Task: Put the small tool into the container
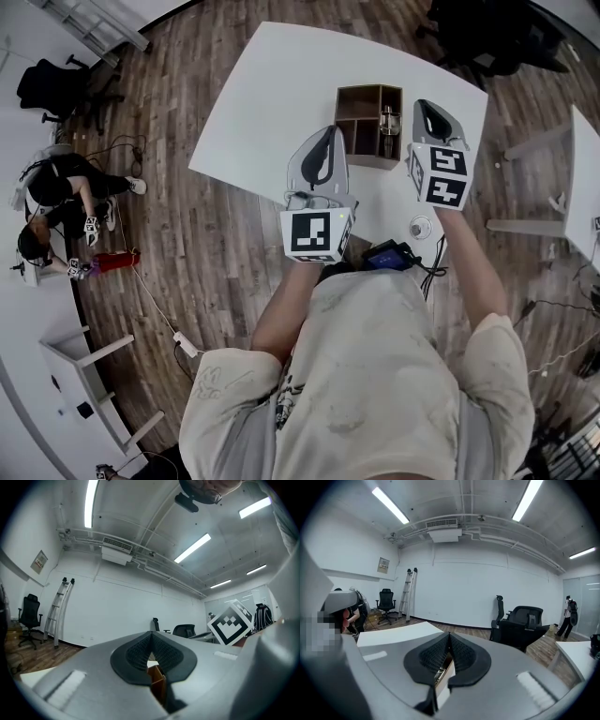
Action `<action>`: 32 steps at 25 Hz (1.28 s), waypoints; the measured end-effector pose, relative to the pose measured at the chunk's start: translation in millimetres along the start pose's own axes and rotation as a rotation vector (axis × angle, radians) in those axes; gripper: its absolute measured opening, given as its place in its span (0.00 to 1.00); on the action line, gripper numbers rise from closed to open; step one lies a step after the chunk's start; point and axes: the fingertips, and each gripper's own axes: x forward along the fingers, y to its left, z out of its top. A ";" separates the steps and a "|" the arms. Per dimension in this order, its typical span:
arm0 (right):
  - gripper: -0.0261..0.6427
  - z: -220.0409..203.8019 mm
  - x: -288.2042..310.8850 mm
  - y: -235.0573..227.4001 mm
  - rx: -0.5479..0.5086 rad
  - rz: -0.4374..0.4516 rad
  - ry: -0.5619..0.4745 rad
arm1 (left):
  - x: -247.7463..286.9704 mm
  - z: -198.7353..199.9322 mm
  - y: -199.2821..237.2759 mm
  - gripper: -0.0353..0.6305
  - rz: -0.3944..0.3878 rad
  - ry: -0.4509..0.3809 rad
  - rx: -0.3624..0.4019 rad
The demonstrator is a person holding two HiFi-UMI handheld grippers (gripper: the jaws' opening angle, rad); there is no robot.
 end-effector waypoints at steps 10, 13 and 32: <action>0.05 48.0 -37.6 19.5 -0.132 -0.021 -0.206 | 0.1 6.2 3.7 0.07 0.005 -0.009 0.003; 0.05 56.8 -49.2 23.8 -0.147 -0.029 -0.249 | -0.2 9.0 5.4 0.07 0.011 -0.013 0.006; 0.05 39.4 -110.0 56.3 -0.062 0.072 -0.372 | -27.1 16.5 5.6 0.07 0.023 -0.055 0.065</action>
